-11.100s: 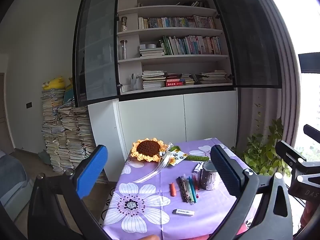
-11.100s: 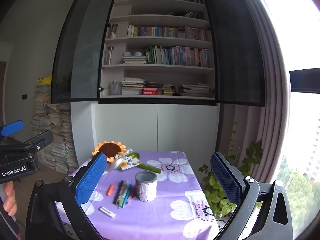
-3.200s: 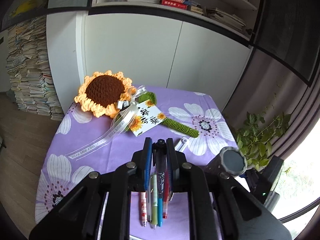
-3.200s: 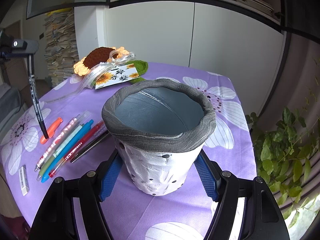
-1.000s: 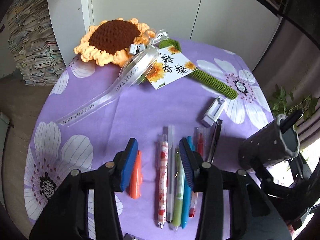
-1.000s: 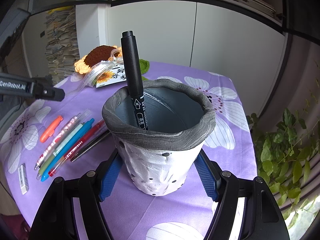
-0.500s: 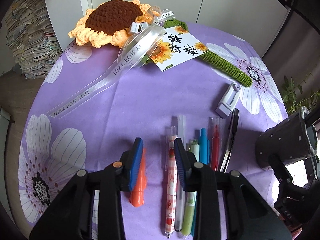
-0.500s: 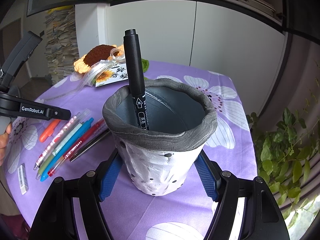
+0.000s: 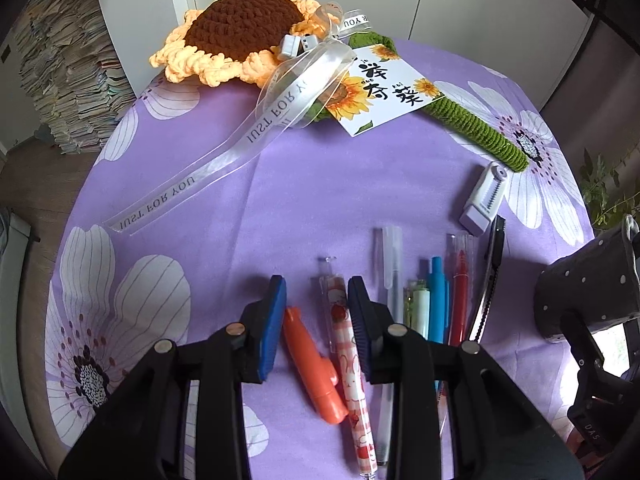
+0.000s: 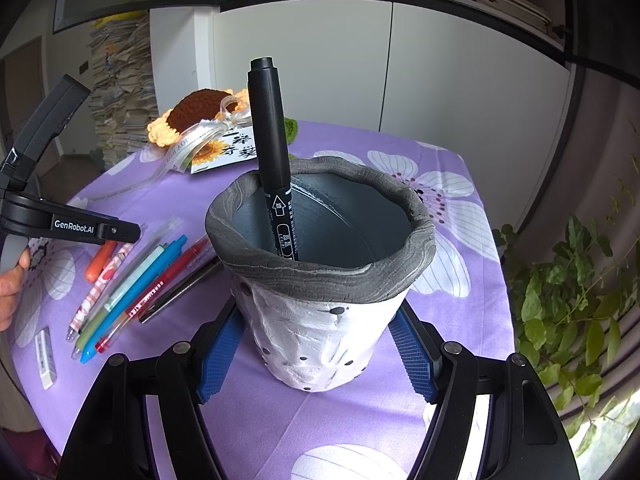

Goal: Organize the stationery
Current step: 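Grasp the pink patterned pen with the left tool, then lift the pink pen with the left tool over the cup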

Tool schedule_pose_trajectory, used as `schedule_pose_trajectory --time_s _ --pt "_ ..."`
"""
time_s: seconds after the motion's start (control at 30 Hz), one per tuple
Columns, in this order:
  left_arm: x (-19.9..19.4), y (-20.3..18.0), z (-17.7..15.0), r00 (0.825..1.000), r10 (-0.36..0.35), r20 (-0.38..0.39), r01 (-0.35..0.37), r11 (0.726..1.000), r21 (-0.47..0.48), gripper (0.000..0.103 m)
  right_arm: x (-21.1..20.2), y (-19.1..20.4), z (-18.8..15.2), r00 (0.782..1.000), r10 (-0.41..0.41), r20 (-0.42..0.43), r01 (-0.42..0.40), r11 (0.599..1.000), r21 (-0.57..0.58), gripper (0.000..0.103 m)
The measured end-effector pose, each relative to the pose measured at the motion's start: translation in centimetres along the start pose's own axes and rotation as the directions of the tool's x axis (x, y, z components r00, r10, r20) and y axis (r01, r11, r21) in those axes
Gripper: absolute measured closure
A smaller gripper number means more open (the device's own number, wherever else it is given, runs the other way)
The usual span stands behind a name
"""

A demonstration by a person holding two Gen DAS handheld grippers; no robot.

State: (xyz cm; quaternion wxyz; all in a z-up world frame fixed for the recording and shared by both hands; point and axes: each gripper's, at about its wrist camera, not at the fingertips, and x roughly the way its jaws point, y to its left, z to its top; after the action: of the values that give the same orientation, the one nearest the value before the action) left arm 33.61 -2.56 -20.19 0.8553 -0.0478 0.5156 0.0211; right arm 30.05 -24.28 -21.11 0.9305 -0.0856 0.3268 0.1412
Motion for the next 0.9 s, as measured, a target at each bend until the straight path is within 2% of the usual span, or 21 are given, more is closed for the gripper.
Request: schedule_pose_trajectory --time_s 0.13,0.27,0.4,0.57,0.9 --pt "0.3 -0.9 0.0 1.000 -0.006 -0.012 0.006 1.000 0.021 0.075 0.0 0.0 0.0 1.000 0.000 0.000 0.000 1.000 0.000 0.030" --pt "0.6 -1.4 0.1 1.000 0.006 -0.018 -0.005 1.000 0.028 0.090 0.0 0.0 0.0 1.000 0.000 0.000 0.000 1.000 0.000 0.030" --pt "0.6 -0.8 0.2 0.999 -0.023 -0.023 0.023 1.000 -0.009 0.092 0.0 0.0 0.0 1.000 0.000 0.000 0.000 1.000 0.000 0.030" --pt "-0.9 -0.7 0.3 0.999 -0.044 0.009 0.044 0.999 -0.018 0.092 0.0 0.0 0.0 1.000 0.000 0.000 0.000 1.000 0.000 0.030" --pt "-5.8 -2.0 -0.4 0.988 -0.109 0.110 0.106 0.994 0.034 0.092 0.0 0.0 0.0 1.000 0.000 -0.001 0.000 1.000 0.000 0.030"
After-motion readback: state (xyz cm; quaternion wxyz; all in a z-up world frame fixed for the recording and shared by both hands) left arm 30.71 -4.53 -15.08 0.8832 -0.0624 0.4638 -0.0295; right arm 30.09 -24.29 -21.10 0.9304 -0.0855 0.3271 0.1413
